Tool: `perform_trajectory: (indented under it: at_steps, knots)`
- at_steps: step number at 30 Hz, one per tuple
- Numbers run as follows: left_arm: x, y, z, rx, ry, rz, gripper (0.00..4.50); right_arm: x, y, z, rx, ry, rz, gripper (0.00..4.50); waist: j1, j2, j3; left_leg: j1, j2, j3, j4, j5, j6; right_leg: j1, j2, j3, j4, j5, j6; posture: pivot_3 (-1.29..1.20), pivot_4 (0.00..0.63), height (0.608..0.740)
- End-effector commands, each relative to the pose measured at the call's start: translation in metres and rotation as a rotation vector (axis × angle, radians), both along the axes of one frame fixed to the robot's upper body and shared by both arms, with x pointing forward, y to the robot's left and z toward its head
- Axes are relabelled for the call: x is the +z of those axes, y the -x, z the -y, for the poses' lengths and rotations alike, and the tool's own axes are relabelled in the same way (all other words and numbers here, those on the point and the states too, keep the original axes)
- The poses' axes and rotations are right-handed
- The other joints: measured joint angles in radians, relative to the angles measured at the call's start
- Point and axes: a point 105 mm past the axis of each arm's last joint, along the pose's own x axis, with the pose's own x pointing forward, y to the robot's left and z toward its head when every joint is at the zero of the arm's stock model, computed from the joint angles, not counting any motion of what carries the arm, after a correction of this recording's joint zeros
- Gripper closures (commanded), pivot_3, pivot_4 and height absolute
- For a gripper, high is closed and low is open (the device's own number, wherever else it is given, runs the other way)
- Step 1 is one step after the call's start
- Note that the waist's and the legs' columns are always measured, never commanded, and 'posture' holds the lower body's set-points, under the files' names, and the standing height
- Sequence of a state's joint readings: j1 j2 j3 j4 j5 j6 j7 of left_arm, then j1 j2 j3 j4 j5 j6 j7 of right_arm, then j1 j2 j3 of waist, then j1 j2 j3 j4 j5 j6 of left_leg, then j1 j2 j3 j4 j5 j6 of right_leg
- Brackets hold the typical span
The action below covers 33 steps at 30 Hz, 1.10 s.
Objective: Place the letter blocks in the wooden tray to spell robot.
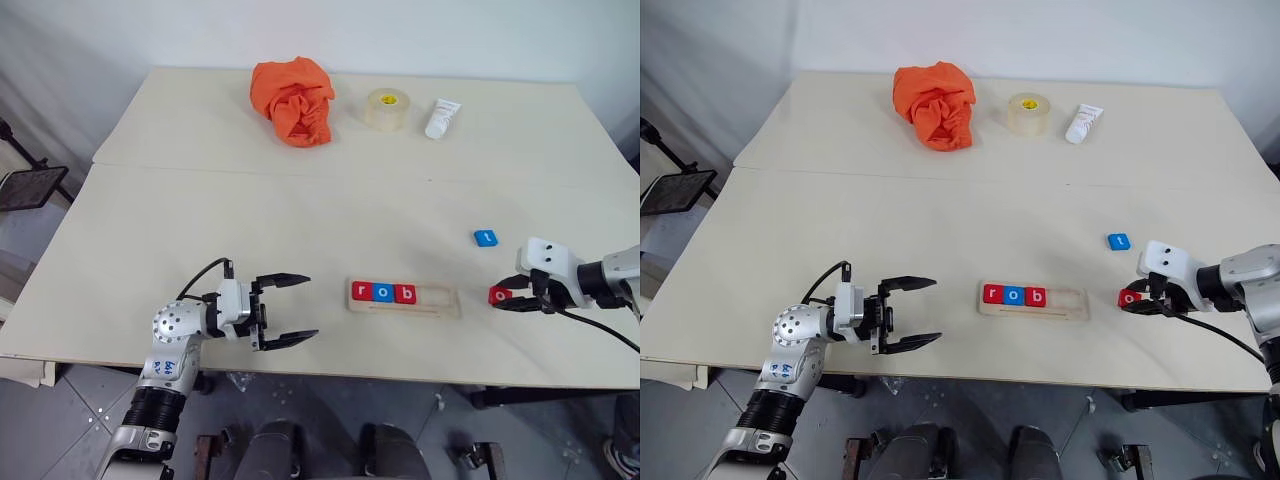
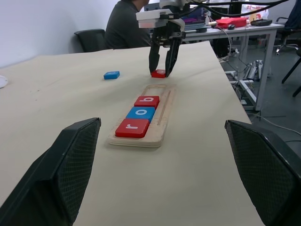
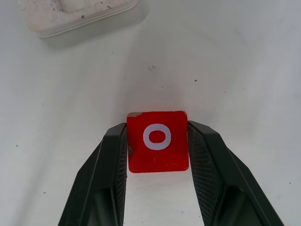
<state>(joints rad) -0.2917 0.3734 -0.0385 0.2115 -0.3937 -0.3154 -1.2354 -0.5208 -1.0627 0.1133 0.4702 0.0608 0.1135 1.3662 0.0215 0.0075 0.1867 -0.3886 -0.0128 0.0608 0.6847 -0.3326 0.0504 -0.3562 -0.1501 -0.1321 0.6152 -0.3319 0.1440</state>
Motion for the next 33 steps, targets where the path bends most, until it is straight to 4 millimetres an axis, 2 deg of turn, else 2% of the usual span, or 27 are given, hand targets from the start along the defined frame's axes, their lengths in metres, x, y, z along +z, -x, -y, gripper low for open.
perform_trajectory:
  at_steps: [1, 3, 6, 10, 16, 21, 33]
  knots:
    - [0.005, 0.001, 0.001, -0.005, 0.011, 0.022, 0.0, 0.009, 0.002, -0.002, -0.014, -0.019, 0.039, 3.05, 0.001, 0.0, 0.0, 0.0, 0.0, 0.0, 0.0, 0.0, 0.0, 0.0, 0.0, 0.0, 0.0, 0.0, 0.0, 0.0, 0.15, 0.74]
    - [0.005, 0.0, 0.002, -0.01, 0.011, 0.022, 0.0, 0.019, 0.005, -0.01, -0.009, -0.045, 0.07, 3.05, 0.001, 0.0, 0.0, 0.0, 0.0, 0.0, 0.0, 0.0, 0.0, 0.0, 0.0, 0.0, 0.0, 0.0, 0.0, 0.0, 0.15, 0.74]
    - [0.005, 0.0, 0.003, -0.024, 0.009, 0.02, 0.0, 0.04, 0.008, -0.033, 0.016, -0.101, 0.11, 3.05, 0.002, 0.0, 0.0, 0.0, 0.0, 0.0, 0.0, 0.0, 0.0, 0.0, 0.0, 0.0, 0.0, 0.0, 0.0, 0.0, 0.15, 0.74]
    - [0.005, -0.003, 0.006, -0.041, 0.008, 0.021, 0.0, 0.051, 0.011, -0.057, 0.027, -0.151, 0.093, 3.05, 0.001, 0.0, 0.0, 0.0, 0.0, 0.0, 0.0, 0.0, -0.001, -0.001, 0.0, 0.0, 0.0, 0.0, 0.0, 0.0, 0.15, 0.74]
    - [0.008, -0.009, 0.009, -0.068, 0.006, 0.035, 0.0, 0.041, 0.01, -0.093, 0.096, -0.124, 0.045, 3.05, 0.002, 0.0, 0.0, 0.0, 0.0, -0.002, 0.0, 0.0, 0.0, -0.001, 0.0, 0.0, 0.0, 0.0, 0.0, 0.0, 0.15, 0.74]
    - [0.008, -0.009, 0.008, -0.069, 0.005, 0.043, 0.0, 0.034, 0.005, -0.107, 0.14, -0.101, 0.021, 3.05, 0.001, 0.0, 0.0, -0.001, -0.001, -0.001, 0.0, 0.0, -0.001, -0.001, 0.0, 0.0, 0.001, 0.0, 0.0, 0.0, 0.15, 0.74]
    - [0.003, -0.003, 0.002, -0.024, 0.01, 0.038, 0.0, 0.025, -0.006, -0.113, 0.177, -0.057, 0.008, 3.05, -0.001, 0.0, 0.0, -0.001, 0.0, -0.002, 0.0, 0.0, -0.001, -0.002, 0.0, 0.0, 0.002, 0.0, 0.0, 0.0, 0.15, 0.74]
